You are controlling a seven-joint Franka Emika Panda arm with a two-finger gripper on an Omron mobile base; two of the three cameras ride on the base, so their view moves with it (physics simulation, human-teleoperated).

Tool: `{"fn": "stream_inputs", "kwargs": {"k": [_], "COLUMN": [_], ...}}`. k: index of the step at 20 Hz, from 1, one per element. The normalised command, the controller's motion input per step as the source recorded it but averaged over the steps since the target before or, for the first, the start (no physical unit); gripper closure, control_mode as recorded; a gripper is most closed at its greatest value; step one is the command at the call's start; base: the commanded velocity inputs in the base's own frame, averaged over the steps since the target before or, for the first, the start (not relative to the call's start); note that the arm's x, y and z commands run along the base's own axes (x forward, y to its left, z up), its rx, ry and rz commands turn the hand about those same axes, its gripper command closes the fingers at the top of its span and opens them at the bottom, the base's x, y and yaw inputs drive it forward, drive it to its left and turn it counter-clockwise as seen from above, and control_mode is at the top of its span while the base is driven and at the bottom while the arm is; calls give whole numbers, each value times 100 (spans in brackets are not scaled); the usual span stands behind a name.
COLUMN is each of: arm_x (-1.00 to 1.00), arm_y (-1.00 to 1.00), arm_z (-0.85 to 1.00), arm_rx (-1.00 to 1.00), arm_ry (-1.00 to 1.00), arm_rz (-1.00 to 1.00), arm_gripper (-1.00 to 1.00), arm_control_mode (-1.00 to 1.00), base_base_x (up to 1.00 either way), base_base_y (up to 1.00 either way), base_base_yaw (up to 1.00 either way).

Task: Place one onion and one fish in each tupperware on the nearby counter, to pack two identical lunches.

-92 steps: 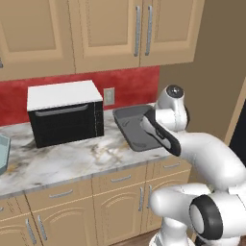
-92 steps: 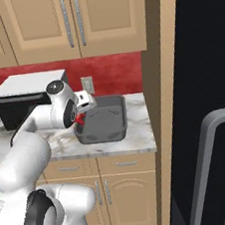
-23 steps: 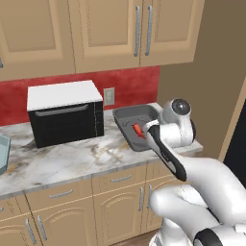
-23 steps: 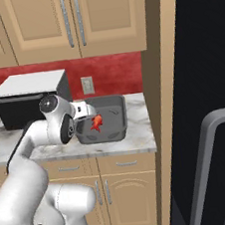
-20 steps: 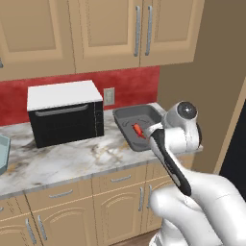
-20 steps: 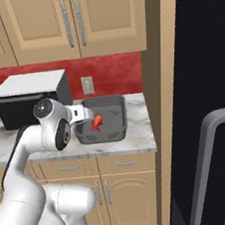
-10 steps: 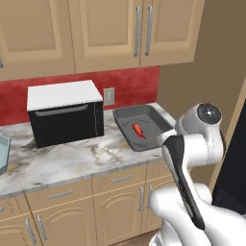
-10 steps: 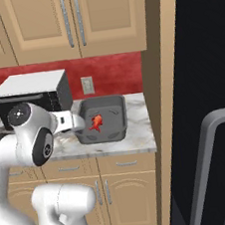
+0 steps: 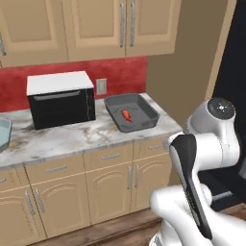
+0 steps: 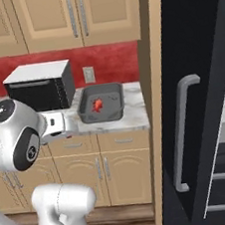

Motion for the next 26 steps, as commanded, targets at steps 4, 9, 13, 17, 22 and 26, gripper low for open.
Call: {"fn": "stream_inputs", "kwargs": {"k": [4,9,13,17,22,26], "arm_x": [0,0,0,0,0,0], "arm_y": [0,0,0,0,0,0], "arm_z": [0,0,0,0,0,0], "arm_rx": [0,0,0,0,0,0], "arm_ry": [0,0,0,0,0,0], "arm_rz": [0,0,0,0,0,0], "arm_gripper": [-100,-100,-100,-100,-100,-100], "arm_control_mode": [100,100,100,100,100,100], "base_base_x": [-100,-99,-64,-5,32,62], "base_base_y": [-76,-99,-100,-100,-100,-96], "base_base_yaw": [0,0,0,0,0,0]}}
